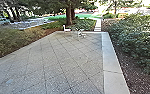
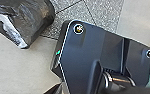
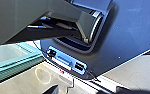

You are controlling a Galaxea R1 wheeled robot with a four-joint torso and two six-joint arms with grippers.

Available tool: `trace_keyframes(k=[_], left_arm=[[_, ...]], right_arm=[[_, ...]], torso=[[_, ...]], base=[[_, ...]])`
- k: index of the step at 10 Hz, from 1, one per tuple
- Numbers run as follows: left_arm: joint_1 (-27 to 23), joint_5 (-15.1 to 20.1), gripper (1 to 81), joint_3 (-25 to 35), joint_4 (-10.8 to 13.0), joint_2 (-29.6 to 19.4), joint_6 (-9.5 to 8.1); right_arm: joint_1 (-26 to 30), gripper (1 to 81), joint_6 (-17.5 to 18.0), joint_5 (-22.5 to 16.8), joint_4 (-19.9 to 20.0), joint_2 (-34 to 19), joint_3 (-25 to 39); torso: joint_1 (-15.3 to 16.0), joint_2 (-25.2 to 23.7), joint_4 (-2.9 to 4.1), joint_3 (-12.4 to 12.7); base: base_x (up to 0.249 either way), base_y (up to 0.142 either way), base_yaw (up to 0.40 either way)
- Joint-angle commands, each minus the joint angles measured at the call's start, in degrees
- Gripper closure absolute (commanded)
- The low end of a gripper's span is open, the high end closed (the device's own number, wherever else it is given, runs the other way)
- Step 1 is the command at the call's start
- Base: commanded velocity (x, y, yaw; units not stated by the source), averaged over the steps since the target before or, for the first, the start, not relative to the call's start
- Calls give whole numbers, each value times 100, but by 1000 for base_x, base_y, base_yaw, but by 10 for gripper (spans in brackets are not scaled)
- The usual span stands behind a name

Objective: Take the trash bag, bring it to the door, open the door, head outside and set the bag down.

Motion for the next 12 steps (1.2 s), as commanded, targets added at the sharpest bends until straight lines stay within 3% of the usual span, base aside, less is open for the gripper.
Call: trace_keyframes(k=[1, 2, 4, 5, 6, 7, 8, 12], left_arm=[[430, -187, 10, -38, 746, 196, 149], [702, -338, 10, -20, 949, 284, 219], [1132, -671, 10, -11, 1134, 346, 238], [1326, -804, 10, -11, 1274, 390, 246], [1494, -867, 10, -11, 1460, 460, 246], [1616, -901, 10, -11, 1530, 487, 246], [1687, -919, 10, -11, 1530, 487, 237], [2030, -1682, 10, -46, 1513, 557, 212]], right_arm=[[162, 10, 39, -338, 67, 129, 136], [162, 10, 39, -338, 67, 138, 136], [154, 10, 39, -338, 75, 138, 136], [162, 10, 39, -338, 67, 146, 136], [162, 10, 39, -338, 67, 147, 136], [162, 10, 48, -338, 67, 164, 136], [162, 10, 39, -330, 58, 164, 136], [153, 10, 30, -224, 32, 270, 101]], torso=[[2, 0, -455, 337], [0, 0, -577, 493], [-2, 0, -851, 815], [-6, -5, -928, 1014], [-9, -6, -857, 1167], [-13, -6, -802, 857], [-15, -11, -835, 984], [-24, -18, -848, 1055]], base=[[0, 0, 0], [0, 0, 0], [0, 0, 0], [0, 0, 0], [0, 0, 0], [0, 0, 0], [0, 0, 0], [0, 0, 0]])
